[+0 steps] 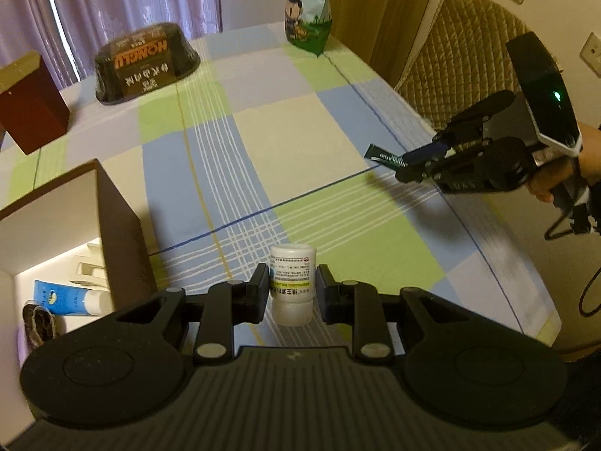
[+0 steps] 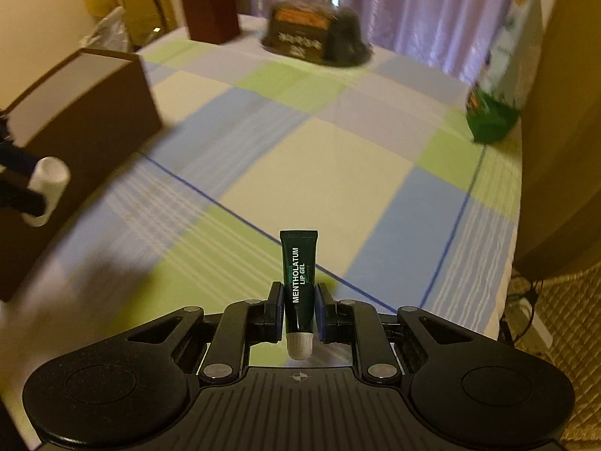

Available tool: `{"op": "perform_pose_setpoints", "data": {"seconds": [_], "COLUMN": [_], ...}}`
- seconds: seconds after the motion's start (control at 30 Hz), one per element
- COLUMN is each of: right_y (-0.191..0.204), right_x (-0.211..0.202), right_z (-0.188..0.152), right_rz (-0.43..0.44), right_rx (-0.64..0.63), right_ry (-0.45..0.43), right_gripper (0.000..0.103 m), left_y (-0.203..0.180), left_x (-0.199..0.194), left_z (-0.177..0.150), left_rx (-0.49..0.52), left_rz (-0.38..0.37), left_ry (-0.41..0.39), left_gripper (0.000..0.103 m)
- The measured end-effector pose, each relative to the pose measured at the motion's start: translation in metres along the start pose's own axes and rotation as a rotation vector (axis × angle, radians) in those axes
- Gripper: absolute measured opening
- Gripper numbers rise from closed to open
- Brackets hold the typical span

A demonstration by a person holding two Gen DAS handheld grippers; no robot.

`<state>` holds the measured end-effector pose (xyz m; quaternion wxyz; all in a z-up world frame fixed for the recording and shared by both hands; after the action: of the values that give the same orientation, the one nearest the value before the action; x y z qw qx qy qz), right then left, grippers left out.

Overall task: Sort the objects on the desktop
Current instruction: 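Carry the pill bottle and lip gel over the box with both tools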

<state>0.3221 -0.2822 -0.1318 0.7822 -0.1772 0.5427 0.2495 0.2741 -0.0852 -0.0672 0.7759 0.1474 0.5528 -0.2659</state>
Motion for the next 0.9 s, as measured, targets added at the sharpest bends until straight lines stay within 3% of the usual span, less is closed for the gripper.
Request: {"op": "perform_pose_setpoints", "data": {"seconds": [0.3, 0.7, 0.9], "right_y": [0.063, 0.144, 0.193], "right_x": [-0.041, -0.072, -0.082], "right_z": [0.018, 0.066, 0.095], "right_rz": [0.062, 0.362, 0.468], "right_rx": [-0.054, 0.025, -0.032], "right_ry": [-0.081, -0.156, -0.179], "right_gripper": [0.015, 0.015, 0.015], "left_y": [0.031, 0.108, 0.136], "left_x": [-0.056, -0.121, -0.133], "left_z": [-0.033, -0.120, -0.155], "left_rx": [-0.046, -0.172, -0.209], "left_rz": [0.028, 0.137, 0.148], "left_ry": [-0.098, -0.123, -0.106], "left_gripper": [0.022, 0.022, 0.022]}}
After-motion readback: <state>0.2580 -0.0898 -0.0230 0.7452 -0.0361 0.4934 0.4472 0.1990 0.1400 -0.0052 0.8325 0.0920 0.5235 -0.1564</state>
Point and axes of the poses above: each gripper's, at about its wrist camera, not at the fingertips, and x roughly the way its jaws point, y to its left, z to its top, the point moved 4 cm from there along x, roughly the way its jaws point, and after that the axes turned 10 degrees about y, right-handed, at the moved point
